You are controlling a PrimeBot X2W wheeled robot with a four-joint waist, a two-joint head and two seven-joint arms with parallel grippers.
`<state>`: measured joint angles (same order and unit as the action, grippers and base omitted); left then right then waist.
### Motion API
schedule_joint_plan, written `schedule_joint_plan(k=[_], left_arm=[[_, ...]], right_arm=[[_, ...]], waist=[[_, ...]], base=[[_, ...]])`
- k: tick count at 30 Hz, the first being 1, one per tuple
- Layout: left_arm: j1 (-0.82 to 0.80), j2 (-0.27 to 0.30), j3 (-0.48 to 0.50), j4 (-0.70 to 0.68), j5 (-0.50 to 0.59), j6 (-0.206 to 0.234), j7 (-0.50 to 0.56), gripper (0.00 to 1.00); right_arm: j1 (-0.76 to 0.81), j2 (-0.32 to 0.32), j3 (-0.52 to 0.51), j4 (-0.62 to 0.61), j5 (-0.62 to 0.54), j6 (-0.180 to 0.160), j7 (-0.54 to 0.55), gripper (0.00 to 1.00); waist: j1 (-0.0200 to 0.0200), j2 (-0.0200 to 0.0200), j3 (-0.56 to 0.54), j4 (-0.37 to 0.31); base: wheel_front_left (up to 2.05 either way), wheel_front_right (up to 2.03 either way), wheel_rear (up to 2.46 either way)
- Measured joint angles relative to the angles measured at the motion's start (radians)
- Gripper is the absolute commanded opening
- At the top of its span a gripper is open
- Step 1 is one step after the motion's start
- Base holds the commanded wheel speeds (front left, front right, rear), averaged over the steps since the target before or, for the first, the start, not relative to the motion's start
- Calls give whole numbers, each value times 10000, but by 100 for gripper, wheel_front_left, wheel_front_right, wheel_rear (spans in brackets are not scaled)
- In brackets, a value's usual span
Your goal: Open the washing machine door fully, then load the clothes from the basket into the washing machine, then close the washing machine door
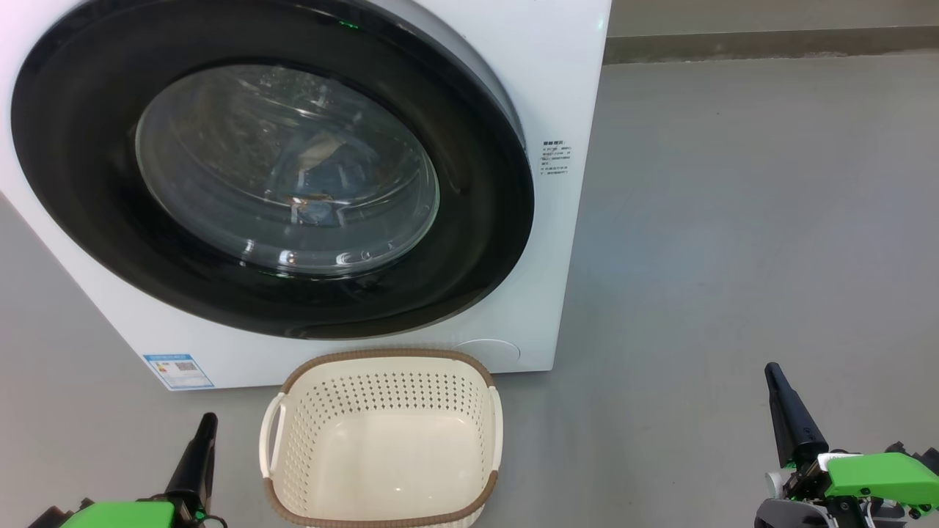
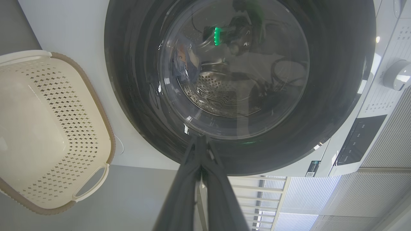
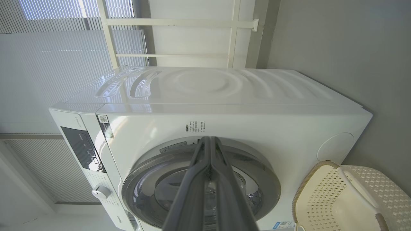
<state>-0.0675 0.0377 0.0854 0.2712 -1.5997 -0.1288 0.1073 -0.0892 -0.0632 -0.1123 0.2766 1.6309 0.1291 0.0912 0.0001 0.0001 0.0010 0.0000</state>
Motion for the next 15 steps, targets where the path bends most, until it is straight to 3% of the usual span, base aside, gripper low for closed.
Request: schedule_joint_plan(k=[15], left_arm=[[0, 0, -2, 0, 0, 0, 0, 0]], right_arm=[[0, 6, -15, 0, -2, 0, 38, 0]], waist=[[0, 0, 0, 0]], base=[[0, 0, 0]])
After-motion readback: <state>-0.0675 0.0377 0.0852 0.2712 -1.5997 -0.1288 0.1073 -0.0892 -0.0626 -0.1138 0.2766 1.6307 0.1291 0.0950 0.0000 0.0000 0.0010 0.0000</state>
